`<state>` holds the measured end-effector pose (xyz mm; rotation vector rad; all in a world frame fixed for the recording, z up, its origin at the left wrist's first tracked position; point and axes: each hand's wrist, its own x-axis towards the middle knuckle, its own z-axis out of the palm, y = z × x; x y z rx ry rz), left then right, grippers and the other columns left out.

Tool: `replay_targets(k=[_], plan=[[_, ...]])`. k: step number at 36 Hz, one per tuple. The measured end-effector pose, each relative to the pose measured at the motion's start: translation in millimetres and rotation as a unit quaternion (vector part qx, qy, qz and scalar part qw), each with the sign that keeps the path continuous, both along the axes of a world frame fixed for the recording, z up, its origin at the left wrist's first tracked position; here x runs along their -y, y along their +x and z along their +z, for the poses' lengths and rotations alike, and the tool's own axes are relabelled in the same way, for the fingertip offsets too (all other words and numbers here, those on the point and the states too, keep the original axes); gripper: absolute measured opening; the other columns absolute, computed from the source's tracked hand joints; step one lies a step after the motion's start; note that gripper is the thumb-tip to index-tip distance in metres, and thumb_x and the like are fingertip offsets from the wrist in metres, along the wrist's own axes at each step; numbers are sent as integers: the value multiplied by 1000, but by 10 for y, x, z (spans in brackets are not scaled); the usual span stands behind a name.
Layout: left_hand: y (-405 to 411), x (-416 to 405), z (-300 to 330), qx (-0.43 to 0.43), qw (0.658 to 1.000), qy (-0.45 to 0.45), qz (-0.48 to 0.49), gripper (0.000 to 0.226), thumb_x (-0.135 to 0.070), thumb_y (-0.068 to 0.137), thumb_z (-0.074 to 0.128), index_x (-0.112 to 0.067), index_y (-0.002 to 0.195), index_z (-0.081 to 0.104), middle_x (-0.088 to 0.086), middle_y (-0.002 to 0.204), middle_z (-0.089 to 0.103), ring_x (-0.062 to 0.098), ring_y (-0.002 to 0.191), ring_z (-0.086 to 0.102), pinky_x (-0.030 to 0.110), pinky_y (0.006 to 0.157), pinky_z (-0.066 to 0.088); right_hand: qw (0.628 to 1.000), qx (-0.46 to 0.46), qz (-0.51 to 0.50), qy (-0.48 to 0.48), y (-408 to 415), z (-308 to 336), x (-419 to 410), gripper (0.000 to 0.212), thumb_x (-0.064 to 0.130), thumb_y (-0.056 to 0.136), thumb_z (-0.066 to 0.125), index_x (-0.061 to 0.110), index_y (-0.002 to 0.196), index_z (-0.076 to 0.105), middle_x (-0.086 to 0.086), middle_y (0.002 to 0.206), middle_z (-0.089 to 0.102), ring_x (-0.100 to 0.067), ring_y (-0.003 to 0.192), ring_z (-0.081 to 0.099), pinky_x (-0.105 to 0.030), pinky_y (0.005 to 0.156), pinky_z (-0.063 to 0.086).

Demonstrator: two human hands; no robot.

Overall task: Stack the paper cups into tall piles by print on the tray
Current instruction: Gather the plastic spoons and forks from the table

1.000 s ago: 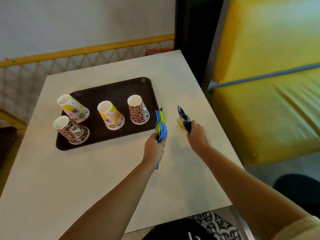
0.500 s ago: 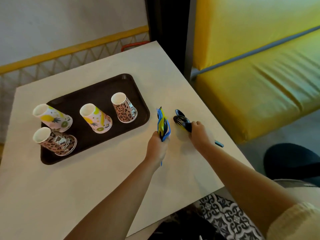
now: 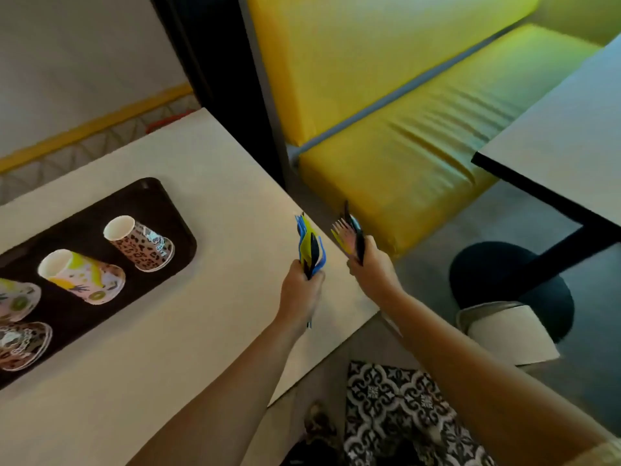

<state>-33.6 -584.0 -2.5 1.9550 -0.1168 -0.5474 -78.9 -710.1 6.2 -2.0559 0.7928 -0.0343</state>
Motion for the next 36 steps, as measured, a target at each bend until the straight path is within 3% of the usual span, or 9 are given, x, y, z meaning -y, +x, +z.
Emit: replay_targets(k=[6,9,16,20,23,25,30,33,36], plan=[[-572,847,2,-17,997,-18,-66,21,-11,93,46,-21,76,39,1,58,34,16,50,33,33,57,29,970,112,-139,163,-699,69,750,22,1,89,45,13,107,49,-5,66,55,-15,52,49,-28,49,42],[-866,1272,-106,-58,991,-19,-120,20,-9,94,46,-19,77,40,0,58,32,16,49,31,32,57,27,951,121,-192,212,-1054,-82,1105,19,1,92,45,18,101,50,-1,70,57,-13,51,47,-26,47,42],[-1494,1903,-493,-263,939,-35,-221,15,-6,97,39,-17,88,42,1,63,35,7,46,31,17,42,27,932,60,-250,257,-1957,-675,1638,13,17,96,47,19,108,47,0,68,52,-14,59,46,-26,54,39],[-1714,2060,-853,-328,893,9,-308,12,-12,99,39,-18,89,39,1,63,39,4,38,34,16,40,33,916,18,-267,301,-2334,-1064,1731,26,28,98,41,16,120,47,-16,106,61,-26,91,58,-26,67,44],[-1826,2193,-1175,-352,872,37,-337,7,-16,100,41,-16,93,38,0,64,40,4,39,34,16,40,35,928,-59,-252,267,-2530,-1421,1773,34,34,99,36,15,127,45,-9,115,58,-26,105,55,-29,82,44],[-1868,2273,-1388,-371,859,54,-349,9,-20,100,42,-19,90,41,-1,64,40,5,41,34,17,42,35,934,-118,-238,240,-2627,-1628,1795,38,31,99,39,12,132,44,-14,123,57,-27,111,54,-28,84,42],[-1933,2581,-2035,-365,837,118,-390,12,-22,99,45,-12,92,45,1,63,40,4,37,39,17,41,38,919,-164,-233,272,-2736,-2185,1954,39,26,96,47,9,131,47,-15,129,55,-27,115,52,-34,97,43],[-1964,2736,-2412,-347,833,150,-404,20,-30,97,48,-10,102,48,-1,60,42,3,38,40,20,43,38,925,-186,-201,265,-2760,-2435,2109,41,31,96,45,8,130,49,-13,127,56,-22,107,54,-25,85,42],[-1994,2894,-2721,-342,832,169,-403,17,-30,98,46,-14,98,51,-1,64,45,8,47,42,21,47,38,917,-168,-200,300,-2766,-2671,2233,34,33,94,49,13,121,55,-6,111,60,-15,95,53,-18,73,43]])
